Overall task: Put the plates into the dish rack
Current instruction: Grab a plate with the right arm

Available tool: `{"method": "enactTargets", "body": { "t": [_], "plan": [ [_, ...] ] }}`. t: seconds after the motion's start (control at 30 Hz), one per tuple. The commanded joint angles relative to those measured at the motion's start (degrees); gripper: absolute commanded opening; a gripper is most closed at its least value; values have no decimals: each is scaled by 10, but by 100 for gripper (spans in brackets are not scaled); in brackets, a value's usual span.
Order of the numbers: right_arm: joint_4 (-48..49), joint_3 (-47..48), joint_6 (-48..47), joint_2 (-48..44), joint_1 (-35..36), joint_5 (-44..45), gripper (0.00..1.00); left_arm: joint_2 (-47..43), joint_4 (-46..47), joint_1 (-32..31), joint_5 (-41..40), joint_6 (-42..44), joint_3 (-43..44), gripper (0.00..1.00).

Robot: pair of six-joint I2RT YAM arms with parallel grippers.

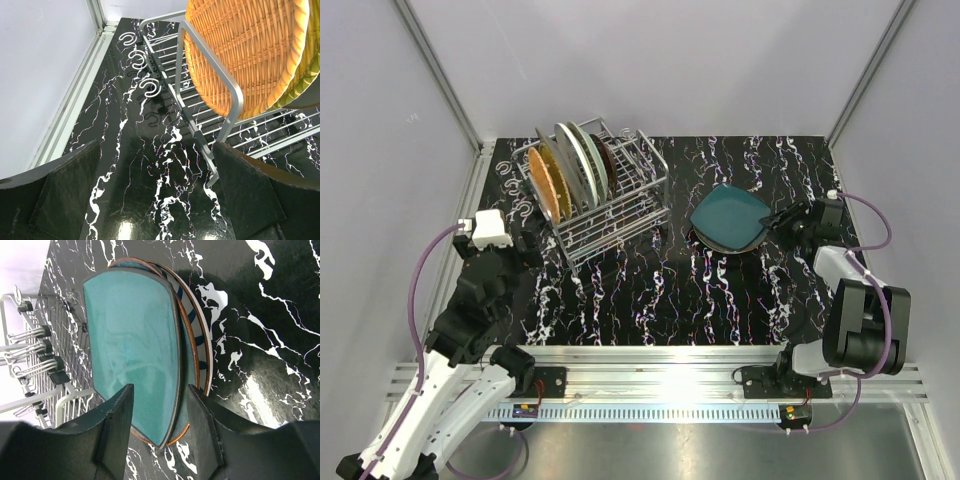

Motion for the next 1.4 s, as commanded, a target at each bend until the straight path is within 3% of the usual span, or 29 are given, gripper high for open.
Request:
{"method": "enactTargets", "body": {
  "t": [0.0, 0.33, 0.93, 1.2, 1.37],
  "plan": [
    [12, 28, -16, 5, 1, -6, 53, 3, 29, 2, 7, 1, 5, 99],
    [-43, 52, -61, 25, 51, 55, 58, -2, 29, 2, 13, -1, 6, 99],
    [-54, 56, -41, 77, 57, 76, 63, -2, 28, 2, 14, -1, 6, 99],
    [-35, 48, -27, 92, 57, 64, 50, 0, 27, 3, 15, -1, 6, 99],
    [-10, 40, -18, 102, 57, 58, 49, 1, 28, 2, 15, -1, 5, 99]
  ]
}}
